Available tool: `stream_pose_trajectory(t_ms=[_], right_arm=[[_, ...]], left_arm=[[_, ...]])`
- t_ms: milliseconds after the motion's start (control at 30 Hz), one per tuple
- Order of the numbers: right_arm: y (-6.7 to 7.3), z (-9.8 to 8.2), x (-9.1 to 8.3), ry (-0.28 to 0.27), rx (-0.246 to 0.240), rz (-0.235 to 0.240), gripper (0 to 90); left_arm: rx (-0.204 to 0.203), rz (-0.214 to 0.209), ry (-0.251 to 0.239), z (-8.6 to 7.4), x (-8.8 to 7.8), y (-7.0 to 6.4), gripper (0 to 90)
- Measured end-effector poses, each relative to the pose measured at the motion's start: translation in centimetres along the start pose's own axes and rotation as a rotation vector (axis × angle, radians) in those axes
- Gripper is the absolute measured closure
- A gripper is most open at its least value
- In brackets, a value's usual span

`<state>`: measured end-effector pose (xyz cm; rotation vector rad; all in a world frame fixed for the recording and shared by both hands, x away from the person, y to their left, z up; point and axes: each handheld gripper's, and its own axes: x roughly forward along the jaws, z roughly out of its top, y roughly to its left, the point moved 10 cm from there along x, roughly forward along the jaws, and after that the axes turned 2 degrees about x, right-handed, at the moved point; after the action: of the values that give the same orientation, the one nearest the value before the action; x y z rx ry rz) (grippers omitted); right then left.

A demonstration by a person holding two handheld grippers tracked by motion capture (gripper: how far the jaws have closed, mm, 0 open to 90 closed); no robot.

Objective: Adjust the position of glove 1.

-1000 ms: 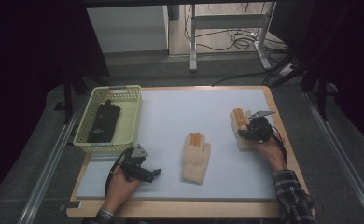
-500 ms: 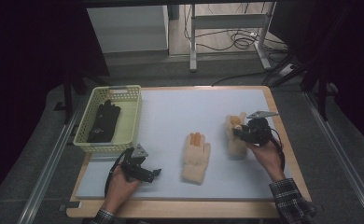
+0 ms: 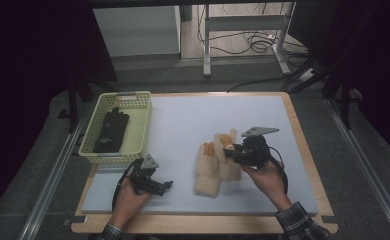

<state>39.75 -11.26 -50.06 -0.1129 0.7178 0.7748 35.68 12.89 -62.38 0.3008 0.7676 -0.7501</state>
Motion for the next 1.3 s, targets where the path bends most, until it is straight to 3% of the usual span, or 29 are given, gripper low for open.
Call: stream_pose_trajectory(t_ms=[33, 167, 300, 400, 433, 567, 633, 667, 767, 833, 867, 900, 933, 967, 1000, 1100, 1133, 1167, 1200, 1267, 1300], right_arm=[[1.3, 0.1, 0.6, 0.000, -0.006, 0.016, 62.5], [2.6, -0.3, 2.1, 0.021, -0.004, 0.024, 62.4], [3.0, -2.2, 4.9, 0.078, -0.003, -0.006, 61.6], [3.1, -3.7, 6.3, 0.107, -0.009, -0.001, 54.2], [3.2, -4.0, 6.6, 0.107, -0.019, 0.009, 45.9], [3.5, -3.4, 5.6, 0.090, -0.033, 0.027, 40.0], [3.5, -2.7, 4.0, 0.070, -0.063, 0.028, 42.5], [3.5, -2.7, 4.0, 0.070, -0.063, 0.028, 42.5], [3.4, -2.8, 2.9, 0.062, -0.122, 0.030, 56.5], [3.1, -3.0, 2.7, 0.056, -0.171, 0.019, 60.5], [3.2, -3.0, 2.8, 0.051, -0.196, 0.033, 60.5], [3.1, -3.0, 3.2, 0.048, -0.267, 0.040, 58.2], [3.1, -3.0, 3.2, 0.048, -0.267, 0.040, 58.2], [2.9, -3.0, 3.8, 0.058, -0.322, 0.048, 52.5], [2.9, -3.0, 3.8, 0.058, -0.322, 0.048, 52.5], [2.9, -3.1, 4.7, 0.078, -0.363, 0.123, 44.6], [2.9, -3.1, 4.7, 0.078, -0.363, 0.123, 44.6], [2.8, -3.1, 5.2, 0.093, -0.408, 0.133, 42.4], [2.8, -3.1, 5.2, 0.093, -0.408, 0.133, 42.4], [2.5, -3.2, 6.0, 0.113, -0.455, 0.137, 41.7], [2.3, -3.6, 6.8, 0.147, -0.487, 0.149, 43.8]], left_arm=[[0.000, 0.000, 0.000, 0.0, 0.0, 0.0, 0.0], [0.001, 0.000, 0.000, 0.0, 0.0, 0.0, 0.0], [-0.003, 0.000, -0.001, 0.0, 0.0, 0.0, 0.0], [-0.001, 0.000, 0.000, 0.0, 0.0, 0.0, 0.0], [-0.001, 0.000, 0.000, 0.0, 0.0, 0.0, 0.0], [-0.002, -0.001, 0.000, 0.0, 0.0, 0.0, 0.0], [-0.004, 0.000, -0.002, 0.0, 0.0, 0.0, 0.0], [-0.004, 0.000, -0.002, 0.0, 0.0, 0.0, 0.0], [-0.001, 0.001, -0.001, 0.0, 0.0, 0.0, 0.0], [-0.001, 0.001, -0.001, 0.0, 0.0, 0.0, 0.0], [-0.001, 0.001, -0.001, 0.0, 0.0, 0.0, 0.0], [-0.002, 0.000, -0.001, 0.0, 0.0, 0.0, 0.0], [-0.002, 0.000, -0.001, 0.0, 0.0, 0.0, 0.0], [-0.002, 0.001, -0.001, 0.0, 0.0, 0.0, 0.0], [-0.002, 0.001, -0.001, 0.0, 0.0, 0.0, 0.0], [-0.003, 0.000, -0.002, 0.0, 0.0, 0.0, 0.0], [-0.003, 0.000, -0.001, 0.0, 0.0, 0.0, 0.0], [-0.003, 0.001, -0.001, 0.0, 0.0, 0.0, 0.0], [-0.003, 0.001, -0.002, 0.0, 0.0, 0.0, 0.0], [-0.001, 0.001, -0.002, 0.0, 0.0, 0.0, 0.0], [-0.002, 0.001, -0.002, 0.0, 0.0, 0.0, 0.0]])
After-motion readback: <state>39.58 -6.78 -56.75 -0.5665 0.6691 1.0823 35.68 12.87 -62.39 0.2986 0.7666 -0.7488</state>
